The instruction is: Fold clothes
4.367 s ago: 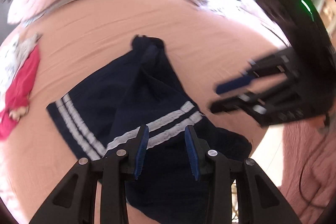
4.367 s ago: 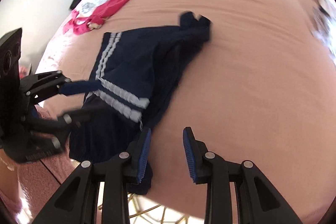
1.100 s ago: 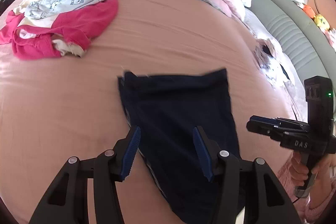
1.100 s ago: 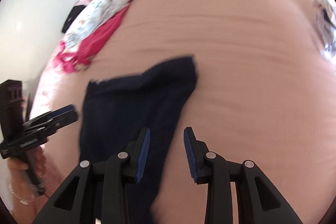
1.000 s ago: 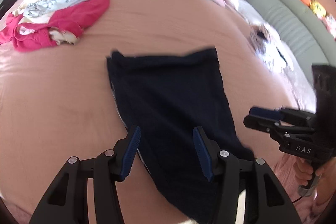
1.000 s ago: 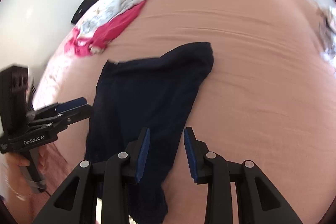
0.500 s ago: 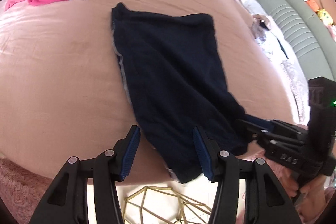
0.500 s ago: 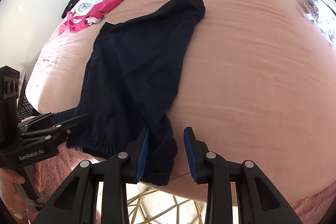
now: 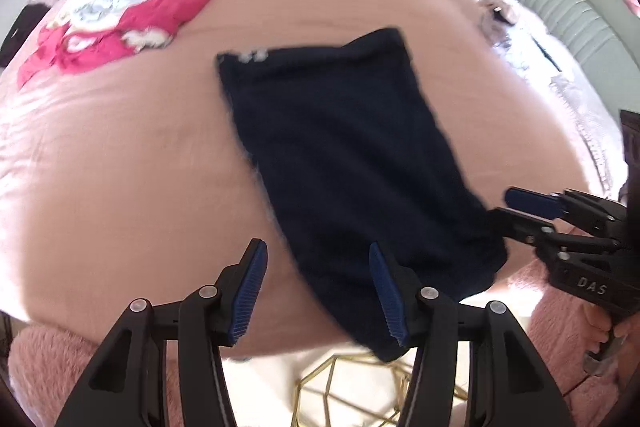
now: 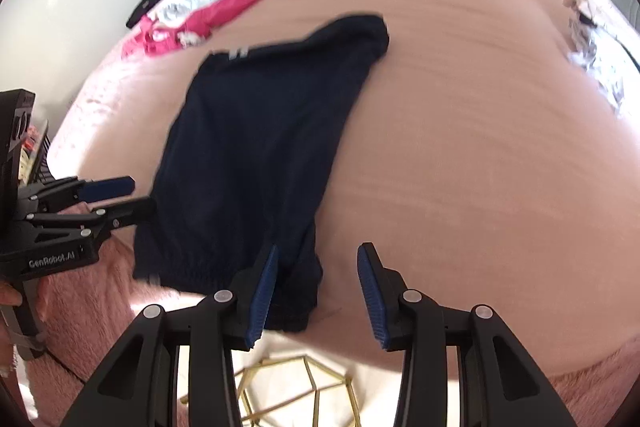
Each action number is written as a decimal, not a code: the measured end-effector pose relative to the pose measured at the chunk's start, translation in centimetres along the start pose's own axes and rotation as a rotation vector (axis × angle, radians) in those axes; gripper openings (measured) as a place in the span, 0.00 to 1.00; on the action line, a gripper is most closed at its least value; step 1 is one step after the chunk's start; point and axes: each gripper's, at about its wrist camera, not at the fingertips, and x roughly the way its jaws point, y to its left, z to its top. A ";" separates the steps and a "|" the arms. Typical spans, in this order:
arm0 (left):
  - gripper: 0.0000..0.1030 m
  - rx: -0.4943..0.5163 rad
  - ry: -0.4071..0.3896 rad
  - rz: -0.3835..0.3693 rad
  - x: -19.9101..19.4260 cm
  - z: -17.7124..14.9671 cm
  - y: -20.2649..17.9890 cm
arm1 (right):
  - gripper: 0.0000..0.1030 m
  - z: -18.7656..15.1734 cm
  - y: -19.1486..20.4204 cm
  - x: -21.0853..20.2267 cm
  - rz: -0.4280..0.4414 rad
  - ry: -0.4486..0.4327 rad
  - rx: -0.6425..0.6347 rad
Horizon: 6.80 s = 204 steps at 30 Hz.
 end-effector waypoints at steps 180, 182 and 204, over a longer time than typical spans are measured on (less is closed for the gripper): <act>0.72 0.442 -0.022 -0.030 -1.8 5.1 -0.4 | 0.44 -4.4 -0.6 -0.7 0.030 0.006 0.132; 0.72 0.384 -0.042 -0.039 -1.7 5.6 0.3 | 0.44 -3.8 -0.7 -1.1 0.041 -0.025 0.138; 0.71 -0.211 0.059 -0.176 1.1 5.0 2.3 | 0.44 -4.4 0.7 1.6 0.187 0.015 0.170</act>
